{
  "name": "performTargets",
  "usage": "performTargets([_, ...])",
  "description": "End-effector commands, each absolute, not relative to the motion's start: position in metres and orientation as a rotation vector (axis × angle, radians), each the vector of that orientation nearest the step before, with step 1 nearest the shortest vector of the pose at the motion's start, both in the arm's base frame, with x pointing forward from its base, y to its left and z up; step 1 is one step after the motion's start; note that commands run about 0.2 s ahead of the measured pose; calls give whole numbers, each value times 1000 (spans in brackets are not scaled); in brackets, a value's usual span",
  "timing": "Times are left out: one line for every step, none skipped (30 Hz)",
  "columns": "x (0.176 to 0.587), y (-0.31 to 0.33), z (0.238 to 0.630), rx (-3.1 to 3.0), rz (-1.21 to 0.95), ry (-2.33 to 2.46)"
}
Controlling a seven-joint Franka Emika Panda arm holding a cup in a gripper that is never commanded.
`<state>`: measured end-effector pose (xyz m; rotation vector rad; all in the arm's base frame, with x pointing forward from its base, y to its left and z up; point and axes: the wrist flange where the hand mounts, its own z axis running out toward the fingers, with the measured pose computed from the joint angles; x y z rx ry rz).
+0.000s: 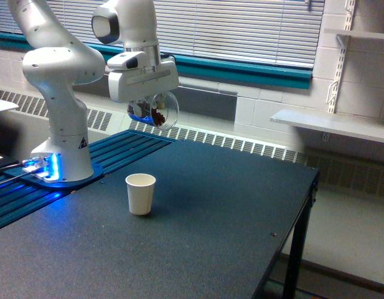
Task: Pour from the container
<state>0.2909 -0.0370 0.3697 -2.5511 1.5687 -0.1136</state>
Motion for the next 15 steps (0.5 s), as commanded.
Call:
performTargets([283,-37,355,-2559,-60,1581])
performTargets([283,-37,355,-2561,-57,1583])
performTargets([282,-37,354,-2562,-54,1585])
performTargets([282,-37,354,-2560,-54,1587])
performTargets([282,-38,354,-2558,-53,1588])
performTargets([282,-38,354,-2559,-53,1589])
performTargets([282,-38,354,-2560,-52,1591])
performTargets([282,-38,354,-2556,-52,1594])
performTargets([282,-38,354,-2554,-51,1595])
performTargets([282,-39,354,-2553,-51,1595])
performTargets([282,-39,354,-2553,-50,1595])
performTargets([282,-39,354,-2551,-50,1597])
performTargets([282,-39,354,-2548,-51,1599])
performTargets([282,-39,354,-2547,-50,1600])
performTargets([282,-39,354,-2547,-50,1600])
